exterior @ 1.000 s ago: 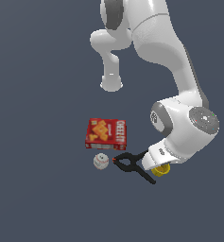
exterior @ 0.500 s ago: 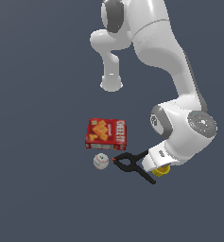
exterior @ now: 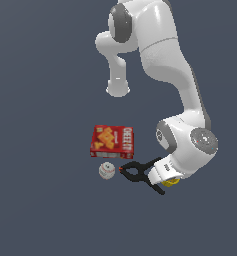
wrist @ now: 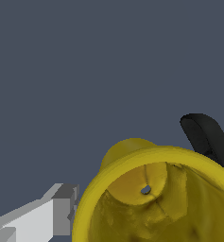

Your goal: Pick up a designated object from a clutter of objects.

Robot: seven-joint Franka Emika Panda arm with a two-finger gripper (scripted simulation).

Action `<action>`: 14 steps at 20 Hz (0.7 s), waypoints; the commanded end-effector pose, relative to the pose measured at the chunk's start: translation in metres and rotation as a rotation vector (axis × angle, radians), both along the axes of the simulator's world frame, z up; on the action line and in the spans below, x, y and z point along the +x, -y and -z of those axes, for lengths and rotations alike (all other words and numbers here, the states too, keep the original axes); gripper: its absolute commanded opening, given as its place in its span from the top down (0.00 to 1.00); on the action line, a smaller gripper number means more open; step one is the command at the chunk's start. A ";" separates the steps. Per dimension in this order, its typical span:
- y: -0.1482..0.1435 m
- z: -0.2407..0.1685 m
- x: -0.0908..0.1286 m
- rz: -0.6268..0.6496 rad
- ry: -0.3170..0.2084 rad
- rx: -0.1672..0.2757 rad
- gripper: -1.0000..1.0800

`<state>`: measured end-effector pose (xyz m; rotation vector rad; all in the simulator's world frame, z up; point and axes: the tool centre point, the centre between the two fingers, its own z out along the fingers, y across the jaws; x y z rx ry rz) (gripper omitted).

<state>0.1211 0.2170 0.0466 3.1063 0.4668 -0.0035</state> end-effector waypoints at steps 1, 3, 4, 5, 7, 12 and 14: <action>-0.001 0.000 0.001 0.000 0.002 0.001 0.04; -0.001 0.000 0.002 0.000 0.002 0.001 1.00; -0.001 0.000 0.002 0.000 0.002 0.001 1.00; -0.001 0.000 0.002 0.000 0.002 0.001 1.00; -0.001 0.000 0.002 0.000 0.002 0.001 1.00; -0.001 0.000 0.002 0.000 0.002 0.001 1.00; 0.000 0.000 0.001 0.000 0.001 0.000 1.00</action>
